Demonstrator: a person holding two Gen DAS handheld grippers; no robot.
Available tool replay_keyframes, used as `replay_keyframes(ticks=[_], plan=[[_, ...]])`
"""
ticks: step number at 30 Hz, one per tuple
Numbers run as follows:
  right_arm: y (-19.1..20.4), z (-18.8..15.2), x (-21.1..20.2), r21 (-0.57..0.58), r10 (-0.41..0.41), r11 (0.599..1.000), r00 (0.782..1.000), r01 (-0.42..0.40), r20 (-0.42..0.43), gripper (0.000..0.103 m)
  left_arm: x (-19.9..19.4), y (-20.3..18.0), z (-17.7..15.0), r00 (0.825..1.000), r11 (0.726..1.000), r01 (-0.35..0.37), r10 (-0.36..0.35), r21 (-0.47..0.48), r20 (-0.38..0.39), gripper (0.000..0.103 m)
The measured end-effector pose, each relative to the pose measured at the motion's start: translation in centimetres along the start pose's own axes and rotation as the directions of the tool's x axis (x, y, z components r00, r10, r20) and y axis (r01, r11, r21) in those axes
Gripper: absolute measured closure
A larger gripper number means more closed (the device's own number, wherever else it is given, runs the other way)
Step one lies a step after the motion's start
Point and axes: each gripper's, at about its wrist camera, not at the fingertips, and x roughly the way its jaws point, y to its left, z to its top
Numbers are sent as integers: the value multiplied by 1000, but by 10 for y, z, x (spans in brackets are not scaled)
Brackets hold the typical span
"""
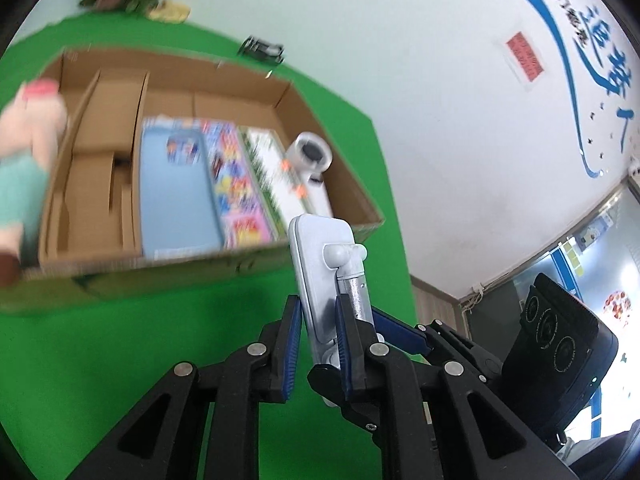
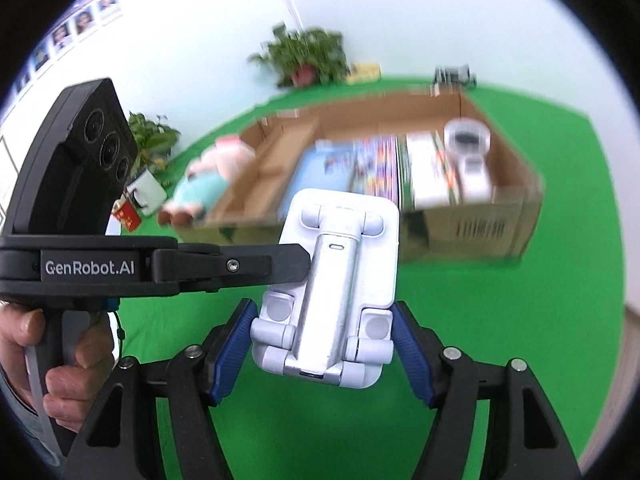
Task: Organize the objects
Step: 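Lift the phone stand and lower it into the box beside the phone case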
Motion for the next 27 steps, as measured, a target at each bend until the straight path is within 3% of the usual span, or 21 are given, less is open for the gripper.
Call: replay_keyframes(ticks=[5, 10, 16, 20, 23, 27], plan=[[-1, 33, -2, -23, -9, 1000, 998, 10, 58, 36, -7, -15, 28, 999, 998, -20, 17, 55, 52, 90], [-9, 57, 7, -13, 12, 1000, 998, -11, 57, 36, -5, -15, 55, 997, 998, -34, 29, 62, 71, 90], [-29, 95, 42, 2, 45, 999, 999, -44, -25, 36, 16, 12, 94, 999, 1000, -6, 7, -30, 42, 90], [-49, 116, 82, 53, 82, 996, 988, -76, -127, 36, 43, 38, 113, 1000, 996, -18, 18, -93, -7, 90], [-61, 122, 105, 91, 104, 992, 975, -87, -194, 36, 63, 57, 117, 999, 990, -17, 10, -142, -46, 90], [-61, 115, 123, 47, 50, 998, 968, -40, -246, 36, 85, 78, 111, 995, 979, -13, -6, -201, -96, 90]])
